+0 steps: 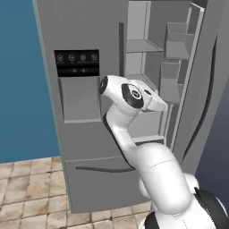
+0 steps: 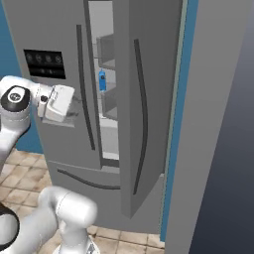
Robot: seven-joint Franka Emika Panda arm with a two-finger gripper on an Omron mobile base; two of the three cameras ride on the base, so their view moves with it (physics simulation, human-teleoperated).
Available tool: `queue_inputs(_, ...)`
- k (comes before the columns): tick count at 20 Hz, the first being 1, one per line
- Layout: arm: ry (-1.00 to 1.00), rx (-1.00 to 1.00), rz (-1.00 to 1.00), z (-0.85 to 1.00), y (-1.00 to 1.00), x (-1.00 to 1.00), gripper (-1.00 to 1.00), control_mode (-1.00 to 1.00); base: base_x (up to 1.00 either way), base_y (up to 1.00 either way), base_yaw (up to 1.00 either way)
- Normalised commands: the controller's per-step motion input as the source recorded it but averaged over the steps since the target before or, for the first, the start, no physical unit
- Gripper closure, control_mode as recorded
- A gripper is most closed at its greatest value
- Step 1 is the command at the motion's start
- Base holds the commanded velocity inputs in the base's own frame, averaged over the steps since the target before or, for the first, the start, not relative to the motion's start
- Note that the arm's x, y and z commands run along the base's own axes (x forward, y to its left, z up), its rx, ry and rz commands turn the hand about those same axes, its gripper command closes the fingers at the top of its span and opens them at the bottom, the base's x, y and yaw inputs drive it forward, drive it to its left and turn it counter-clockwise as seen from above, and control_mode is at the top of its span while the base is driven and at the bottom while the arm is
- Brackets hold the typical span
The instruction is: Take the lemon wedge from the fridge and place it on the plate with fish on the dining counter.
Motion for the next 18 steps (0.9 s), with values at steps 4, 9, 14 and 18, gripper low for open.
queue_inputs(4, 0.17, 0.00, 0.00, -0.05, -0.26, 0.99, -1.00, -1.00, 0.00, 0.00, 0.00)
queue_inputs(9, 0.08, 0.00, 0.01, -0.20, -0.49, 0.70, -1.00, -1.00, 0.00, 0.00, 0.00)
queue_inputs(14, 0.05, 0.00, 0.00, -0.26, -0.47, 0.65, -1.00, -1.00, 0.00, 0.00, 0.00)
queue_inputs(18, 0.02, 0.00, 0.00, -0.21, -0.42, 0.62, -1.00, -1.00, 0.00, 0.00, 0.00)
